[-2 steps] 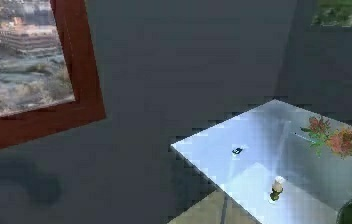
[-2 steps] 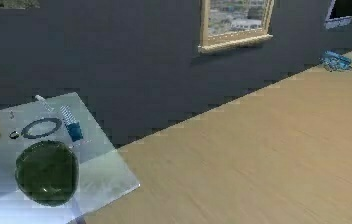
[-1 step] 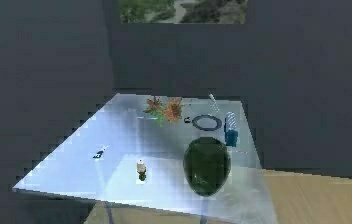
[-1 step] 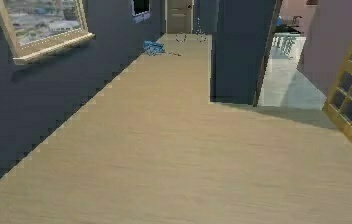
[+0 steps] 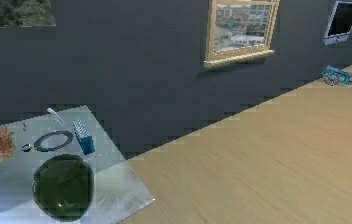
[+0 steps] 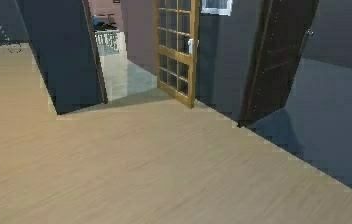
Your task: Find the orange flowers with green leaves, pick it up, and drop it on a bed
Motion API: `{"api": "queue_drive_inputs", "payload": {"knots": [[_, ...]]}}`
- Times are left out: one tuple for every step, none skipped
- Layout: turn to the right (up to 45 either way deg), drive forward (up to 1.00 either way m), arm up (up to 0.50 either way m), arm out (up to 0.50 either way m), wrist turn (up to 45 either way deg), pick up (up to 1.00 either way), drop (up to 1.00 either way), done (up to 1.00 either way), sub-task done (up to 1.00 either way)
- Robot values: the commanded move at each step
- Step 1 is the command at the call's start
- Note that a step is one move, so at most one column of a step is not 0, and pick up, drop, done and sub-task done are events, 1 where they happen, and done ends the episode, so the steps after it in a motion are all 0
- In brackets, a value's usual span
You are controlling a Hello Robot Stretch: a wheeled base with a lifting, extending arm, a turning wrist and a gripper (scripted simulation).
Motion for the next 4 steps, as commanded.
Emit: {"api": "queue_drive_inputs", "payload": {"knots": [[18.0, 0.0, 0.0, 0.0, 0.0, 0.0, 0.0, 0.0, 0.0], [0.0, 0.5, 0.0, 0.0, 0.0, 0.0, 0.0, 0.0, 0.0], [-6.0, 0.0, 0.0, 0.0, 0.0, 0.0, 0.0, 0.0, 0.0], [0.0, 0.2, 0.0, 0.0, 0.0, 0.0, 0.0, 0.0, 0.0]]}}
